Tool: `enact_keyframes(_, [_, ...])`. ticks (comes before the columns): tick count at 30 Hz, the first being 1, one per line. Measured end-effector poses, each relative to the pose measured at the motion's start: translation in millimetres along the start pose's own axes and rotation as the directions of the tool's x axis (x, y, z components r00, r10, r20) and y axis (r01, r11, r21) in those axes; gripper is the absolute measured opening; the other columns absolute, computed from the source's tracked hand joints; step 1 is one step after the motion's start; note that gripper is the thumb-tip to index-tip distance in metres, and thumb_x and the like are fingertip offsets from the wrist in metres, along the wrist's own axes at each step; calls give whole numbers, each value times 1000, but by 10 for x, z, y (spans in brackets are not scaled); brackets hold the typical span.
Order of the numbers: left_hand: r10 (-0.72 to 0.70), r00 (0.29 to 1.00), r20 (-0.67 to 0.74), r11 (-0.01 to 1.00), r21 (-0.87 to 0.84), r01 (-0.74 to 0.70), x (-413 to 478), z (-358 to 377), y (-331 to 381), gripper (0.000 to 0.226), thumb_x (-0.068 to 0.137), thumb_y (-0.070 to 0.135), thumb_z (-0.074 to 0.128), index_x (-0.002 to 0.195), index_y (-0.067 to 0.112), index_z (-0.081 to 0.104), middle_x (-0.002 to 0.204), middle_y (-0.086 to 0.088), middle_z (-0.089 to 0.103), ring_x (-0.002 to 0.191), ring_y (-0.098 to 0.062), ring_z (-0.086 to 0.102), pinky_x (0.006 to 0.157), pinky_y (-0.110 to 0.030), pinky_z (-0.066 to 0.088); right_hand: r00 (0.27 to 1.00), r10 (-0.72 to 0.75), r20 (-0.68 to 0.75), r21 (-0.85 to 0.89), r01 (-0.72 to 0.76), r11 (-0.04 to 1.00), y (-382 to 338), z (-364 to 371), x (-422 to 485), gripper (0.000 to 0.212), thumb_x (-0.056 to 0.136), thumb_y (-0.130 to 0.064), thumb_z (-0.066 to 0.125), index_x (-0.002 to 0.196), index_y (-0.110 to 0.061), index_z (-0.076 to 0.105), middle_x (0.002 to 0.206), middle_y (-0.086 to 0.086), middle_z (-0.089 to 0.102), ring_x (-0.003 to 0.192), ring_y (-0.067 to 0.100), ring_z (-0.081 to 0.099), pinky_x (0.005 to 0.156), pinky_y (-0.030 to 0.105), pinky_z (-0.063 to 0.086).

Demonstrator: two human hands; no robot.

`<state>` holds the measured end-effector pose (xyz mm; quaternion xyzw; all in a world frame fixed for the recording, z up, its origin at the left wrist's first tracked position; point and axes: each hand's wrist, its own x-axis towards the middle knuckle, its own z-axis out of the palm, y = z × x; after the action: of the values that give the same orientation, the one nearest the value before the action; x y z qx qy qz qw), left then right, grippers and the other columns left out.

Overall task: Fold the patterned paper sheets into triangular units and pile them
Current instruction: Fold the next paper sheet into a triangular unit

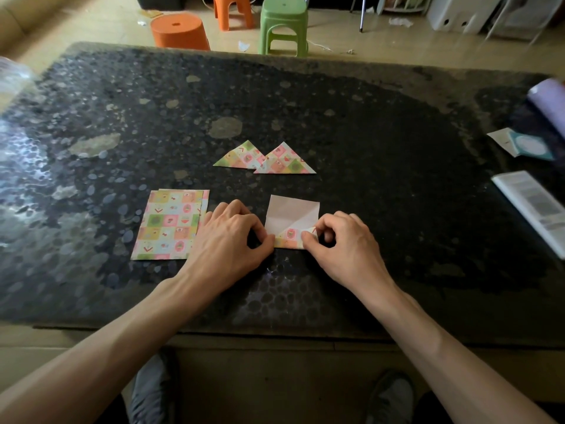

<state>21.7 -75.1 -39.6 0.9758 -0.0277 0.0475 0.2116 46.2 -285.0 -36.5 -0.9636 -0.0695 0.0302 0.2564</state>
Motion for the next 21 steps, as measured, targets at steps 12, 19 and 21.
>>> enact_keyframes(12, [-5, 1000, 26, 1000, 22, 5, 9, -3, 2, 23, 91, 53, 65, 88, 31, 72, 105, 10, 55, 101, -12, 48, 84, -30, 39, 1000, 12, -2, -23, -12, 1000, -31, 5, 4, 26, 94, -47, 67, 83, -25, 61, 83, -12, 52, 87, 9, 49, 62, 17, 34])
enact_keyframes(19, [5, 1000, 13, 1000, 28, -5, 5, 9, -2, 24, 91, 53, 65, 88, 30, 72, 105, 10, 55, 102, -12, 48, 86, -31, 41, 1000, 23, 0, -25, -23, 999, -44, 9, 7, 26, 94, -48, 66, 84, -24, 62, 85, -10, 53, 89, 10, 49, 66, 25, 37])
enact_keyframes(21, [8, 1000, 8, 1000, 27, -8, 1, 11, -1, 23, 91, 53, 65, 87, 31, 71, 106, 10, 55, 102, -12, 49, 86, -31, 40, 1000, 26, 1, -21, -26, 999, -49, 7, 10, 26, 94, -48, 66, 84, -24, 61, 84, -10, 53, 89, 10, 49, 66, 26, 37])
